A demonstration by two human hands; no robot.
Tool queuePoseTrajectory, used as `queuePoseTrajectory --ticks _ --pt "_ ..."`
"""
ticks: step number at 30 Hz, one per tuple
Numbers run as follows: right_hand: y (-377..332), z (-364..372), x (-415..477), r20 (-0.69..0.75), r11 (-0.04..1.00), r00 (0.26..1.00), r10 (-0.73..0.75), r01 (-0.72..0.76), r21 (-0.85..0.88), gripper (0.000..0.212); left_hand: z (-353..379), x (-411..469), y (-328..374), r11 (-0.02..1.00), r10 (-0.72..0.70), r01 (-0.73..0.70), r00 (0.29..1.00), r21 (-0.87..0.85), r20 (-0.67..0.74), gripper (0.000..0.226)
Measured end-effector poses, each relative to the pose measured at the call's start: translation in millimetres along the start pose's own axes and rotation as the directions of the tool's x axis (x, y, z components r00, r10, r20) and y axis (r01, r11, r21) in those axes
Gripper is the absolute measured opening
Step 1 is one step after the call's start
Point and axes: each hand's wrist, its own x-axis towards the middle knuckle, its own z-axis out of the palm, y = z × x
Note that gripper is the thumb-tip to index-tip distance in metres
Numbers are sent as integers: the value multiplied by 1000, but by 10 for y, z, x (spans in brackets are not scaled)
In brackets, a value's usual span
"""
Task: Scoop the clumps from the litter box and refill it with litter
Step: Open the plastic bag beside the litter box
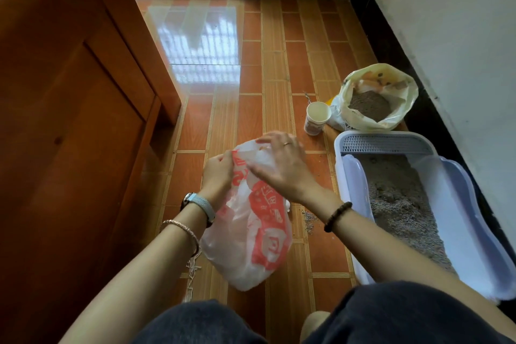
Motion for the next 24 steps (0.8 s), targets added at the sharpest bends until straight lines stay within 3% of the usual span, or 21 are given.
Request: queuePoseTrajectory --ticks 1,3,5,6,8,11,13,14,16,18,19,21,24 --pt "5 57 -14 126 999 992 21 -15 -43 62 16 -23 24 999 -4 4 1000 -42 -2 32" --pt "53 134 -27 275 995 958 81 -94 34 49 49 -43 37 990 -8 12 1000 -139 29 32" --pt "111 142 -10 245 956 959 142 -197 217 25 31 -19 5 989 12 -6 999 -150 40 33" --pt "140 113 1 234 905 950 209 -278 323 23 3 4 -17 991 18 -12 999 -137 37 32" --pt "214 58 12 290 712 894 341 -447 541 26 -62 35 -45 995 6 -1 999 -102 43 23" --pt "272 20 -3 369 430 825 428 -545 719 23 -123 50 -65 1000 11 -9 998 -27 58 9" --pt "287 27 -6 413 261 775 478 -574 776 28 -146 51 -97 973 180 -185 983 137 48 21" --pt "299 36 -5 425 187 755 500 -574 797 35 -159 58 -134 904 334 -339 940 259 63 29" --pt "316 29 4 443 88 727 525 -565 821 44 -169 46 -198 620 616 -619 765 483 189 47" --pt "337 21 28 437 61 719 540 -552 832 48 -141 32 -241 303 725 -758 577 578 377 64" --pt "337 19 41 436 53 715 546 -549 834 48 -120 22 -240 212 726 -775 533 596 435 69" --pt "321 18 56 441 43 715 542 -548 835 48 -78 23 -255 156 728 -785 501 599 467 61" --pt "342 40 71 432 67 722 541 -548 833 44 -59 7 -243 242 797 -796 489 555 354 15"
